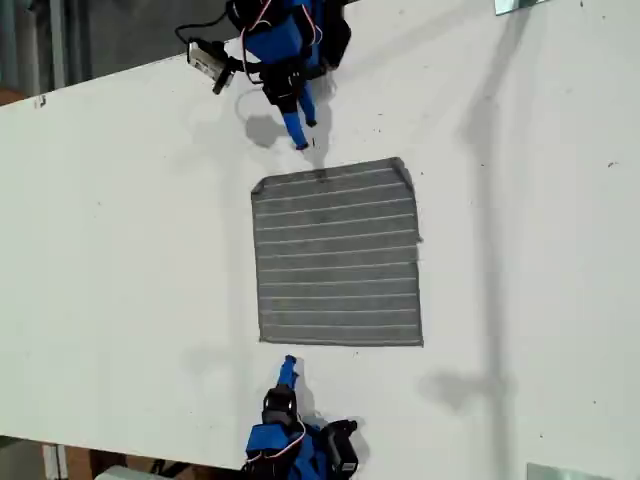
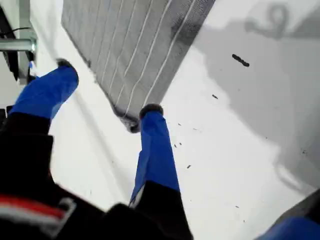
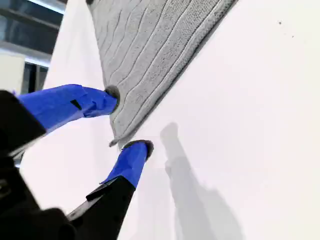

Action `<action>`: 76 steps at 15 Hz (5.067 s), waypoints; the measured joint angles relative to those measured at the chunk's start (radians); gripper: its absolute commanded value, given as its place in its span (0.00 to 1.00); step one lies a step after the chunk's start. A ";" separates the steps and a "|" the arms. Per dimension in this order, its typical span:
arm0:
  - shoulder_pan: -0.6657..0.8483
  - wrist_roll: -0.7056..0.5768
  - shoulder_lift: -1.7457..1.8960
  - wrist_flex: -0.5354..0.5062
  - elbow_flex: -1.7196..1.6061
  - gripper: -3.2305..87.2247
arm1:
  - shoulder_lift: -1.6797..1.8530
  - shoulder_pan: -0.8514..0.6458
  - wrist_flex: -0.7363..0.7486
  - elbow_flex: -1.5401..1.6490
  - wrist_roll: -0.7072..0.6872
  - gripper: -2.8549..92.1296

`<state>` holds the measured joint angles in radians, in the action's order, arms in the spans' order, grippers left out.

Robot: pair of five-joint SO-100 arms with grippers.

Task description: Grasp corners of a square towel and fold twice.

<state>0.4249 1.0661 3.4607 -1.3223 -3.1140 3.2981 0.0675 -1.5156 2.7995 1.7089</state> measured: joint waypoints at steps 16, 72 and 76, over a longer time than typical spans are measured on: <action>-0.002 0.265 0.002 0.160 0.011 0.30 | -0.245 -0.169 0.183 -0.072 -0.287 0.35; -0.939 0.658 -2.066 0.233 1.396 0.31 | -2.163 0.422 0.207 -1.359 -0.319 0.03; -0.943 0.652 -2.158 0.354 1.368 0.31 | -2.163 0.423 0.199 -1.373 -0.319 0.03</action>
<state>-0.5185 1.7181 1.3023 -0.9679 -1.7457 1.1351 0.4909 -1.3162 1.4266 1.3898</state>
